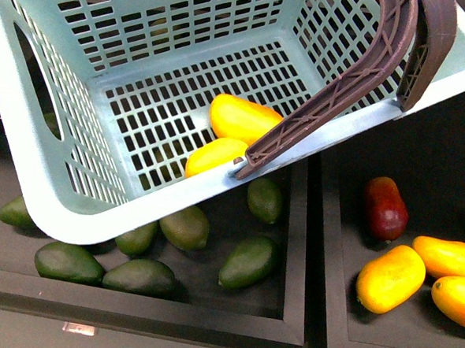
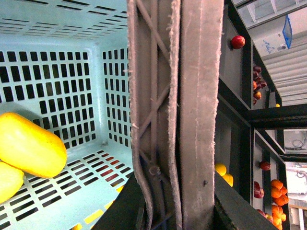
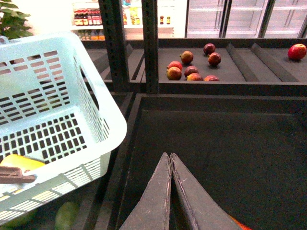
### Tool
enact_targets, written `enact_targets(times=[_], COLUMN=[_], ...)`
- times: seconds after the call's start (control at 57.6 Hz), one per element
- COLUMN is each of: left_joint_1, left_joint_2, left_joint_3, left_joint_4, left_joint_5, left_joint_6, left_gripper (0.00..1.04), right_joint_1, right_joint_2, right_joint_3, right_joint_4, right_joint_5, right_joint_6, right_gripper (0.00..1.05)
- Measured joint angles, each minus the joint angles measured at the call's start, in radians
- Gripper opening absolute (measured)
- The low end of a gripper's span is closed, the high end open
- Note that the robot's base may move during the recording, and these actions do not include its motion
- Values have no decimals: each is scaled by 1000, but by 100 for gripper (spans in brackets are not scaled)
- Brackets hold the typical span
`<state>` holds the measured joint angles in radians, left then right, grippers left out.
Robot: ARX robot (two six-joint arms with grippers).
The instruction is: Pick lemon and mango into basket
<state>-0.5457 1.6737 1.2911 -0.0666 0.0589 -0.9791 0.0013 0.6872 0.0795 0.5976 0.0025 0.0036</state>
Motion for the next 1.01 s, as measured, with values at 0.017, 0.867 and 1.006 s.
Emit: enact_targets(times=[0.017, 0.867, 1.006], left_joint_1=[0, 0, 0], left_joint_2=[0, 0, 0], left_joint_3=[0, 0, 0], left_joint_4=[0, 0, 0], left_joint_5=[0, -1, -2], left_joint_6=[0, 0, 0], left_gripper=[19, 19, 19], right_joint_1=[0, 0, 0], right_joint_2=[-11, -388, -434], right_joint_3=[-4, -62, -62], right_joint_4=[-7, -297, -344], right_joint_5=[0, -2, -2], right_joint_6=[0, 0, 0], right_gripper=[2, 2, 2])
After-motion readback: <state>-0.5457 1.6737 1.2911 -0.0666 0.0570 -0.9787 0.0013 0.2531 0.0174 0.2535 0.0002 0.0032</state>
